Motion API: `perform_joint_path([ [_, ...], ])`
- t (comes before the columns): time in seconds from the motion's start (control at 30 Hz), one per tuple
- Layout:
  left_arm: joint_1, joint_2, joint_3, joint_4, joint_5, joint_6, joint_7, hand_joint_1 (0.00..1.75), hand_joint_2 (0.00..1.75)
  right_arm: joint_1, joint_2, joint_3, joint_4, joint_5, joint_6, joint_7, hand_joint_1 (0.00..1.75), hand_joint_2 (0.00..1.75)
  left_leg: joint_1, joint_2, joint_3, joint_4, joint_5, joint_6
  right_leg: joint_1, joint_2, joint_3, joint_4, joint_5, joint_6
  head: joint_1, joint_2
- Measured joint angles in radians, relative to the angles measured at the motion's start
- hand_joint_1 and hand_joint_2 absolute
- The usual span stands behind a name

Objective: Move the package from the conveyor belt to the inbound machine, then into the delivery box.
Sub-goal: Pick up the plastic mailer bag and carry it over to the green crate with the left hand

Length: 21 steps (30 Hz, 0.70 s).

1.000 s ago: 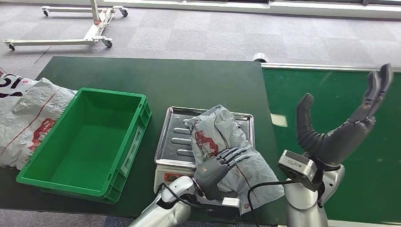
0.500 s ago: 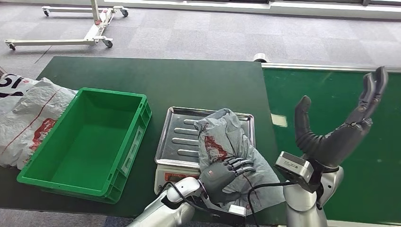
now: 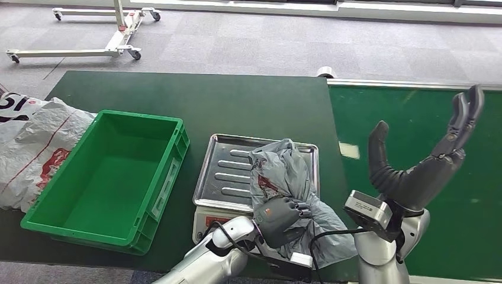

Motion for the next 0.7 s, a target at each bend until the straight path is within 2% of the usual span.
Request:
perform_joint_path([
  [0.7, -0.003, 0.006, -0.001, 0.001, 0.0, 0.024, 0.011, 1.75, 1.75, 0.015, 0.0, 0.0, 0.0, -0.006, 0.0, -0.015, 0.0, 1.75, 0.0, 0.0, 0.0, 0.0, 0.0, 0.0, 0.0, 0.0, 0.0, 0.0, 0.0, 0.0, 0.0, 0.0],
])
